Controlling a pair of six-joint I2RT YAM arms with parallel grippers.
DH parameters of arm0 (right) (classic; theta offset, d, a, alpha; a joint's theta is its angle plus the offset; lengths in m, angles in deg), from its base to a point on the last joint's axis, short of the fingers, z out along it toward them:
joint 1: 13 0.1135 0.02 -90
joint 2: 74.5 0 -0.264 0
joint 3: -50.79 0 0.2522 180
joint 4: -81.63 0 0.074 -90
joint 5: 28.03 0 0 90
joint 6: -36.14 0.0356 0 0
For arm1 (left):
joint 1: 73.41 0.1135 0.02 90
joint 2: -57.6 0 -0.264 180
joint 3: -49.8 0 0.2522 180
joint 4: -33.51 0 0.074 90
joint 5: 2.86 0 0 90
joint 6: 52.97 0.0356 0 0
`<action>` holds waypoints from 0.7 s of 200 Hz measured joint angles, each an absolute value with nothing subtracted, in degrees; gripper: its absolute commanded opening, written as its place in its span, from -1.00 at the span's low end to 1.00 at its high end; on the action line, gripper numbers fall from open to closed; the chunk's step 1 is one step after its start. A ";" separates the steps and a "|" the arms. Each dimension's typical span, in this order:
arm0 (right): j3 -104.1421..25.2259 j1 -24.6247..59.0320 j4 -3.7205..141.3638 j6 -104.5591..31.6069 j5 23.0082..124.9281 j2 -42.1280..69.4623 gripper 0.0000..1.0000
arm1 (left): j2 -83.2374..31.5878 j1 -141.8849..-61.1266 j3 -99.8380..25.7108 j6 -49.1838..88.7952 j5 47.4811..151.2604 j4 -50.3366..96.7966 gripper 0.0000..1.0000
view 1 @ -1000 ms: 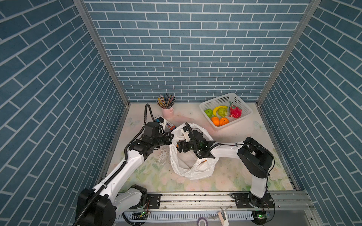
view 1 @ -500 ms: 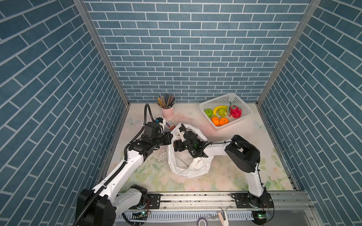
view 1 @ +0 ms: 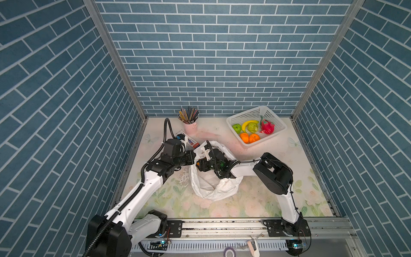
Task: Untie the knot of the plastic bag and take out the fruit
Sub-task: Pick up the fruit from the plastic bag.
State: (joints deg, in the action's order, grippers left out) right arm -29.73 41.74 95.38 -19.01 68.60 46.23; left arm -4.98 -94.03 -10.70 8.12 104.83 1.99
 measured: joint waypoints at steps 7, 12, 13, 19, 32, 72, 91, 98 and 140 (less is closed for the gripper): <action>-28.92 41.72 95.51 -18.90 68.65 45.66 0.34 | -4.98 -94.03 -10.70 8.12 104.88 1.97 -0.88; -28.18 41.72 95.64 -18.81 68.62 45.18 0.34 | -4.98 -94.03 -10.70 8.12 104.88 1.99 -0.88; -27.98 41.72 95.64 -18.77 68.65 45.03 0.34 | -4.98 -94.03 -10.70 8.12 104.88 1.99 -0.89; -26.87 41.72 95.73 -18.68 68.62 44.22 0.33 | -4.98 -94.03 -10.70 8.12 104.92 1.97 -0.89; -24.37 41.76 95.86 -18.62 68.52 42.30 0.32 | -4.98 -94.03 -10.70 8.12 104.97 1.97 -0.88; -17.21 42.59 95.84 -18.59 67.55 35.76 0.32 | -5.18 -94.03 -10.70 8.10 105.12 2.03 -0.88; -14.21 43.32 95.86 -18.59 66.92 32.59 0.32 | -5.59 -94.03 -10.70 8.08 105.25 2.05 -0.88; -13.29 43.67 95.77 -18.62 66.68 31.48 0.32 | -5.75 -94.03 -10.70 8.05 105.29 2.08 -0.88; -10.58 46.42 94.48 -20.17 65.35 26.65 0.32 | -6.32 -94.03 -10.68 7.88 105.47 2.43 -0.88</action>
